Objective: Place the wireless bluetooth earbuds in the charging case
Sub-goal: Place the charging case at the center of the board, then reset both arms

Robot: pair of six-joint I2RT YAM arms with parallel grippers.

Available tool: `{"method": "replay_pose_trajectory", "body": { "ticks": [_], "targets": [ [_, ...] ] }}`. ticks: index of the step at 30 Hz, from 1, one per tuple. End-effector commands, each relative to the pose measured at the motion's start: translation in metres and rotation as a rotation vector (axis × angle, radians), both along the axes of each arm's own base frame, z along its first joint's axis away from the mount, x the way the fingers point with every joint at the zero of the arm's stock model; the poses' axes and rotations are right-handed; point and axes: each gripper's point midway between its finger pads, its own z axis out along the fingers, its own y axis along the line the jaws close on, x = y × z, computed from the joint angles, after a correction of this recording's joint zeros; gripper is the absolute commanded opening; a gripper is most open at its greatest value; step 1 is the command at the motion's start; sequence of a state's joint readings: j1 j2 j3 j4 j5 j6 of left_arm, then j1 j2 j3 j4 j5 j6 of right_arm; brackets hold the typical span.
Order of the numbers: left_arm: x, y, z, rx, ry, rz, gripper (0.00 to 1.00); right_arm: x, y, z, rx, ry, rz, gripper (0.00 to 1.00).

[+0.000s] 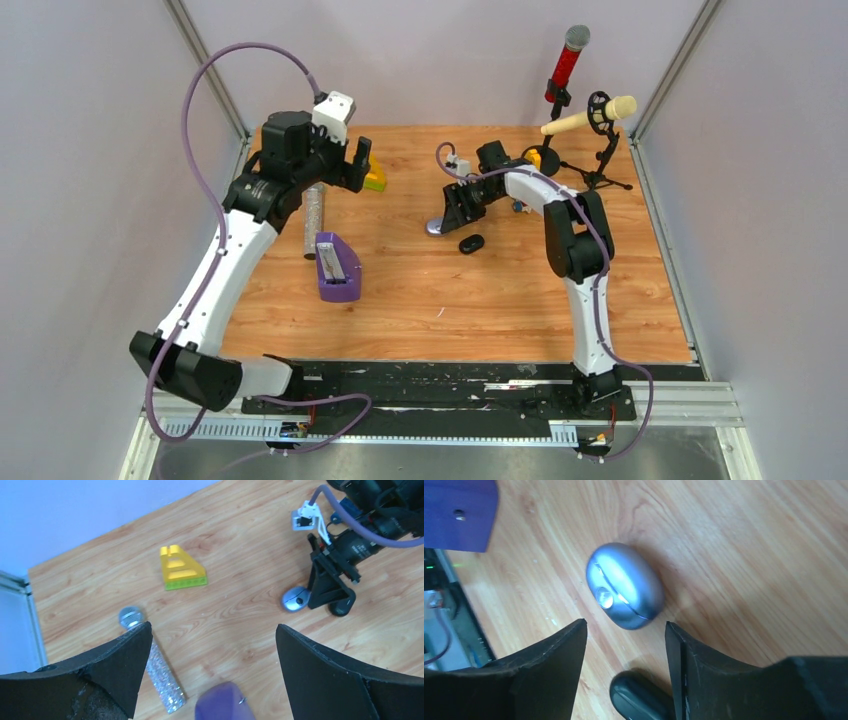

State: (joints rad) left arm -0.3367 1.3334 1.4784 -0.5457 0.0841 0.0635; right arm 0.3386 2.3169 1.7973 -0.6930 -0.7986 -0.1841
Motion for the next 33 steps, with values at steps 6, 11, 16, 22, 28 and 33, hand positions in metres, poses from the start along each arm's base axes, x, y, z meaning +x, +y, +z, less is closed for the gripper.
{"method": "replay_pose_trajectory", "body": {
  "ticks": [6,11,16,22,28,33],
  "targets": [
    [-0.043,0.045,0.015,0.12,-0.043,0.058,1.0,0.023,-0.032,0.06,-0.227,-0.338,-0.063,0.72],
    [-0.075,0.069,0.032,0.146,-0.082,0.105,1.0,0.021,-0.061,0.153,-0.291,-0.574,-0.172,0.9],
    [-0.124,0.077,0.04,0.137,-0.145,0.058,1.0,-0.025,-0.1,0.229,-0.293,-0.73,-0.347,1.0],
    [-0.157,0.111,0.049,0.096,-0.285,0.2,1.0,-0.112,-0.139,0.276,-0.209,-0.917,-0.429,1.0],
    [-0.163,0.133,0.058,0.061,-0.347,0.313,1.0,-0.183,-0.167,0.329,-0.018,-1.241,-0.504,1.0],
    [-0.16,0.131,0.057,0.045,-0.337,0.313,1.0,-0.192,-0.199,0.344,-0.013,-1.302,-0.682,1.0]
  ]
}}
